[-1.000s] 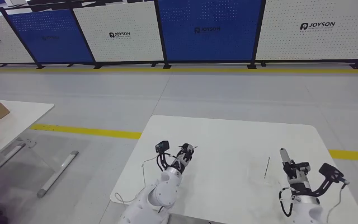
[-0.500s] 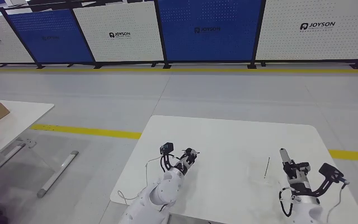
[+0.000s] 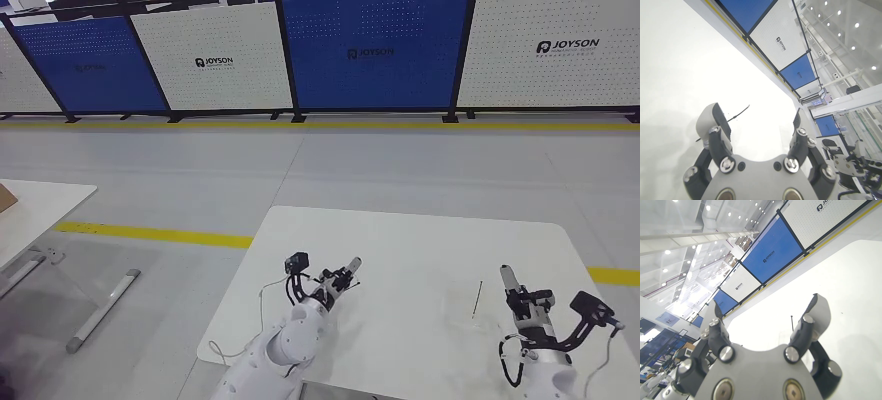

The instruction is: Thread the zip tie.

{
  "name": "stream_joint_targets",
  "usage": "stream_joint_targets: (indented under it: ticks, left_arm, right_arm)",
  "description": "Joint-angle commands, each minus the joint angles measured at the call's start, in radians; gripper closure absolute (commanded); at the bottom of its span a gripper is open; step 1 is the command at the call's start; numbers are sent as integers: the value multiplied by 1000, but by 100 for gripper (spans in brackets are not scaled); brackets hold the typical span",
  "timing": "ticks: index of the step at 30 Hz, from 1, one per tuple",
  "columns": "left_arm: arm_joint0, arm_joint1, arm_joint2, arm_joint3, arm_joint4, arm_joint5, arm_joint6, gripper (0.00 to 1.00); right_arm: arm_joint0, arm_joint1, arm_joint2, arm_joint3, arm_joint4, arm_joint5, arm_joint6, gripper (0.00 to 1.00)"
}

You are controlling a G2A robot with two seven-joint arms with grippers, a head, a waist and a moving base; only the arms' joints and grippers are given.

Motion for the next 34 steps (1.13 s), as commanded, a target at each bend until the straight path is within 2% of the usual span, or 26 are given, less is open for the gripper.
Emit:
stream_joint_targets:
  ticks: [1,7,11,14,18,21,24,28,29,34]
  left_arm:
    - [10,1,-5,-20,0,-14,7,0]
    - [43,3,-20,-94,-36,-75,8,0]
    - [73,7,-35,-166,-152,-161,-85,0]
    - [96,11,-52,-204,-254,-228,-156,0]
    - [116,14,-67,-232,-308,-290,-178,0]
    - [118,14,-67,-234,-300,-287,-156,0]
    - [113,12,-54,-221,-249,-257,-102,0]
    - [112,12,-52,-220,-240,-253,-96,0]
    - [112,12,-51,-220,-238,-252,-94,0]
    - [112,12,-52,-220,-241,-253,-96,0]
  right_arm:
    - [0,0,0,0,0,0,0,0]
    - [0,0,0,0,0,0,0,0]
    - [0,0,0,0,0,0,0,0]
    - [0,0,0,0,0,0,0,0]
    - [0,0,0,0,0,0,0,0]
    - [0,0,0,0,0,0,0,0]
    - [0,0,0,0,0,0,0,0]
    - [0,0,0,0,0,0,0,0]
    - [0,0,0,0,0,0,0,22]
    - [0,0,0,0,0,0,0,22]
